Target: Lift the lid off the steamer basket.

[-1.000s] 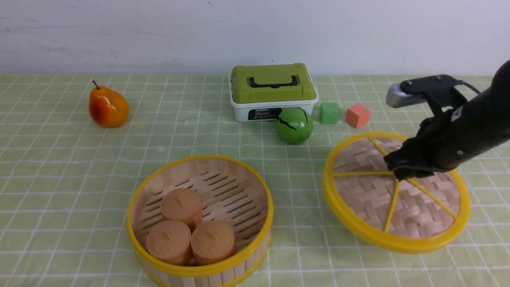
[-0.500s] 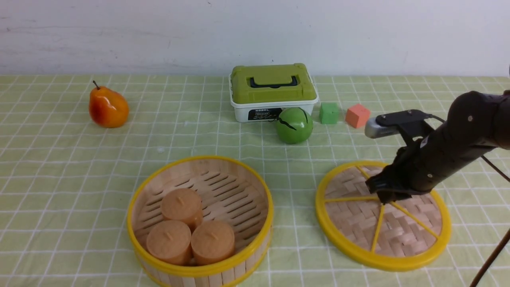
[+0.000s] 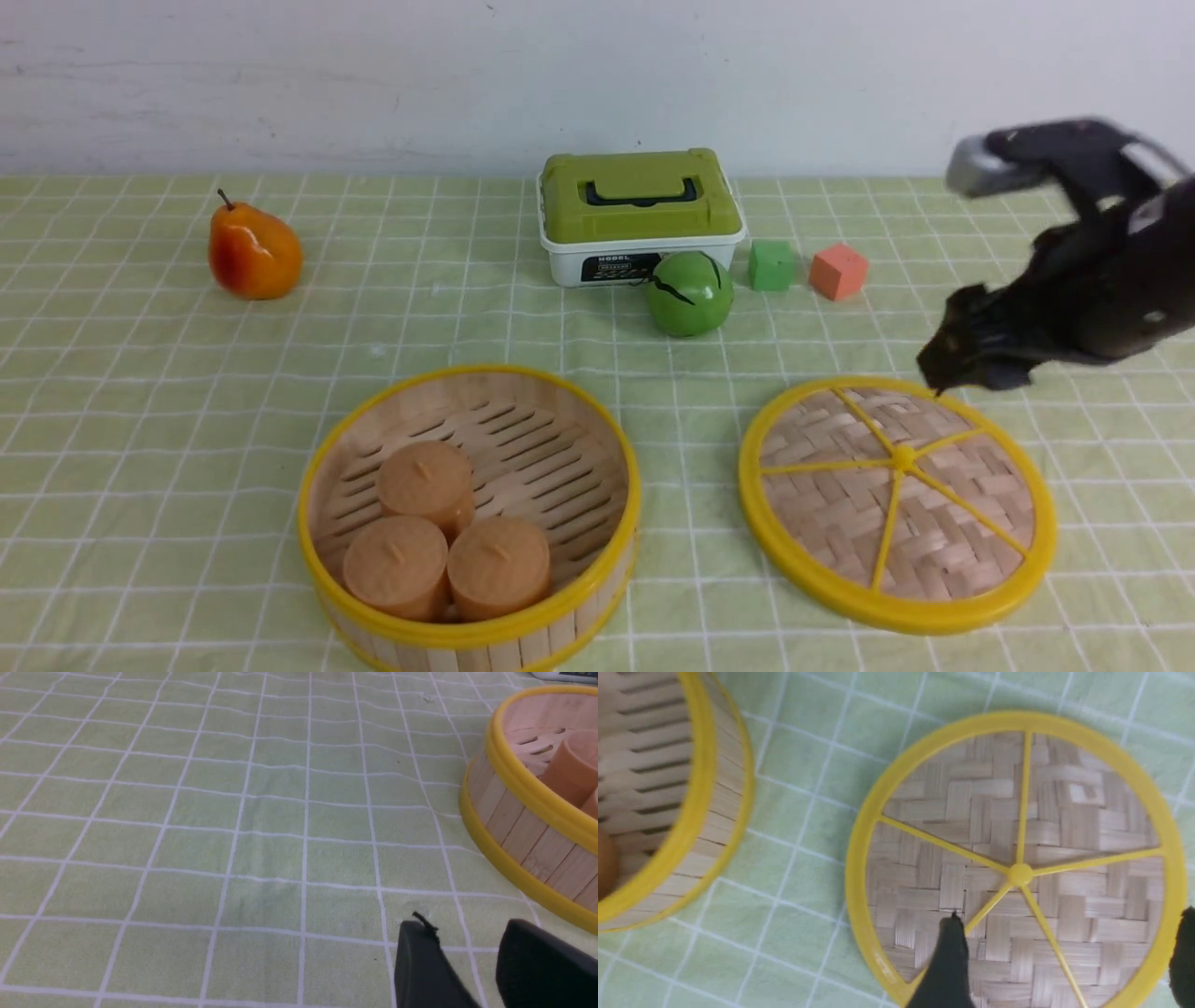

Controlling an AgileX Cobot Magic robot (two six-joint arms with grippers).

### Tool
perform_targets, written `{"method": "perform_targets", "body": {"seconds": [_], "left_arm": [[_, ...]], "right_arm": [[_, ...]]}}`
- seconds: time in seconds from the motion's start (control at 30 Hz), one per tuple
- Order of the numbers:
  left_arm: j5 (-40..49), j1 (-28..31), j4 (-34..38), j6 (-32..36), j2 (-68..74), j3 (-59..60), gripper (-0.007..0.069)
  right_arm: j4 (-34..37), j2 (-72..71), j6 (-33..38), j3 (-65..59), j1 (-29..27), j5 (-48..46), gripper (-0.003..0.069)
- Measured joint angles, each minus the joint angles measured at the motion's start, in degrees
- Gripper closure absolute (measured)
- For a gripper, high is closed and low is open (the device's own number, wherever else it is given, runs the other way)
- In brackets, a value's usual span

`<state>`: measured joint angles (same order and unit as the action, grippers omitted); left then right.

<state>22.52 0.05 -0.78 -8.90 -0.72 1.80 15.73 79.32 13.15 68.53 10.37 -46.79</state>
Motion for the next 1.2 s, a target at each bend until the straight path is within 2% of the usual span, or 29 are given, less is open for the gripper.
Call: {"method": "perform_targets", "body": {"seconds": [0.1, 0.23, 0.33, 0.37, 0.4, 0.43, 0.6, 0.77, 1.13, 1.2], "left_arm": [[0.00, 0.00, 0.00, 0.00, 0.00, 0.00, 0.0386], [0.00, 0.00, 0.00, 0.00, 0.00, 0.00, 0.0386], [0.00, 0.00, 0.00, 0.00, 0.00, 0.00, 0.0386], [0.00, 0.00, 0.00, 0.00, 0.00, 0.00, 0.0386], [0.00, 0.00, 0.00, 0.00, 0.00, 0.00, 0.0386], [0.00, 0.00, 0.00, 0.00, 0.00, 0.00, 0.0386], [0.00, 0.00, 0.00, 0.00, 0.00, 0.00, 0.0386], [0.00, 0.00, 0.00, 0.00, 0.00, 0.00, 0.0386], [0.00, 0.00, 0.00, 0.00, 0.00, 0.00, 0.0386], [0.00, 0.00, 0.00, 0.00, 0.00, 0.00, 0.0386]], "right_arm": [[0.00, -10.09, -0.43, -2.18, 0.00, -0.47, 0.0158], [-0.19, -27.09, -0.63, -9.68, 0.00, -1.16, 0.0348], [-1.13, -39.10, -0.90, -15.64, 0.00, -1.49, 0.0544], [-1.26, -39.88, -1.02, -16.01, 0.00, -1.49, 0.0557], [-2.13, -45.05, -2.41, -18.34, 0.00, -1.65, 0.0624], [-2.99, -48.30, -3.83, -19.83, 0.00, -1.80, 0.0652], [-9.52, -59.18, -11.69, -25.80, 0.00, -1.73, 0.0681], [-13.30, -62.26, -12.49, -29.29, 0.00, 1.08, 0.0681], [-15.73, -62.72, -13.15, -31.41, 0.00, 1.31, 0.0678], [-16.10, -62.72, -13.15, -33.47, 0.00, 4.96, 0.0676]]}}
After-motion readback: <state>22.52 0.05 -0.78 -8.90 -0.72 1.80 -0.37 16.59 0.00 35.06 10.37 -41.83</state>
